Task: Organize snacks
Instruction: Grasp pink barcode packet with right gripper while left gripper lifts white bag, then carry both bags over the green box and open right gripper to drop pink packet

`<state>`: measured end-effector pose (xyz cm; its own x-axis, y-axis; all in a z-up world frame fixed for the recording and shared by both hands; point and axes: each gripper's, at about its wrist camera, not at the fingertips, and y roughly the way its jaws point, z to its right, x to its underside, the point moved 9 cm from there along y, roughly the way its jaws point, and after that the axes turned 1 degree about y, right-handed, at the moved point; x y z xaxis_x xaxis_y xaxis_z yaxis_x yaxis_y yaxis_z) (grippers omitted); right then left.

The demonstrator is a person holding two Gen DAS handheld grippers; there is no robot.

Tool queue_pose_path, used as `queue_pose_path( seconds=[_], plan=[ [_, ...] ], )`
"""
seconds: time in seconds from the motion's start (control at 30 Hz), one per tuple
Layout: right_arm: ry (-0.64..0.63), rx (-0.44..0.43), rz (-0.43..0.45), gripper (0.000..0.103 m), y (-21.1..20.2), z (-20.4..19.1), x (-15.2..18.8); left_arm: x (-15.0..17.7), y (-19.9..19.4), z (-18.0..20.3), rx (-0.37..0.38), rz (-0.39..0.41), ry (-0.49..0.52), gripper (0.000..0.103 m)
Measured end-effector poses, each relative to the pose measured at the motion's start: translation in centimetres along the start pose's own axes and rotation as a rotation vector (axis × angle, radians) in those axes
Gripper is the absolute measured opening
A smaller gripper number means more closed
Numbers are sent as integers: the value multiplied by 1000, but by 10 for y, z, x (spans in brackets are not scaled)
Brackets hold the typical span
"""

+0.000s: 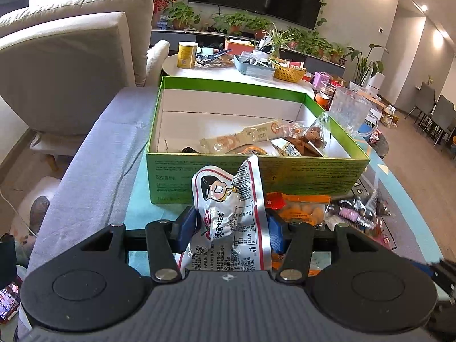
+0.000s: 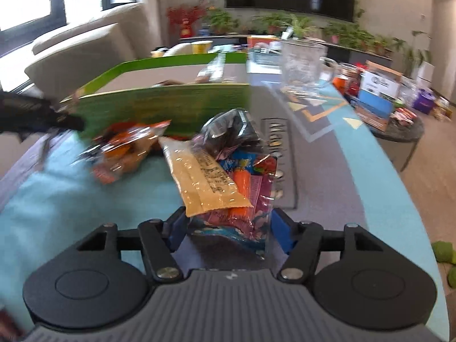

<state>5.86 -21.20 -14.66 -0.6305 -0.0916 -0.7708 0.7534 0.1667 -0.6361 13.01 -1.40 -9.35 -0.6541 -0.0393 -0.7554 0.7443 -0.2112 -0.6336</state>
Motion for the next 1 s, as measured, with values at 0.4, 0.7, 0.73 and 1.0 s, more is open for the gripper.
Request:
queue_pose_path(
  seconds=[0.4,0.7,0.73,1.0],
  plan=[
    [38,28,216,43,-72,8,-43,-3,-9,-3,3,26,-18,49],
    [25,10,333,42,-76,-2,-81,-7,-18,-3,11,47,-8,49],
    [22,1,343,42,-77,-4,-84,-8,-19,-3,11,52,-7,49],
    [-3,-59,411,42,-67,-28,-126,-19,-24,-5,11,82,-4,49]
  ],
)
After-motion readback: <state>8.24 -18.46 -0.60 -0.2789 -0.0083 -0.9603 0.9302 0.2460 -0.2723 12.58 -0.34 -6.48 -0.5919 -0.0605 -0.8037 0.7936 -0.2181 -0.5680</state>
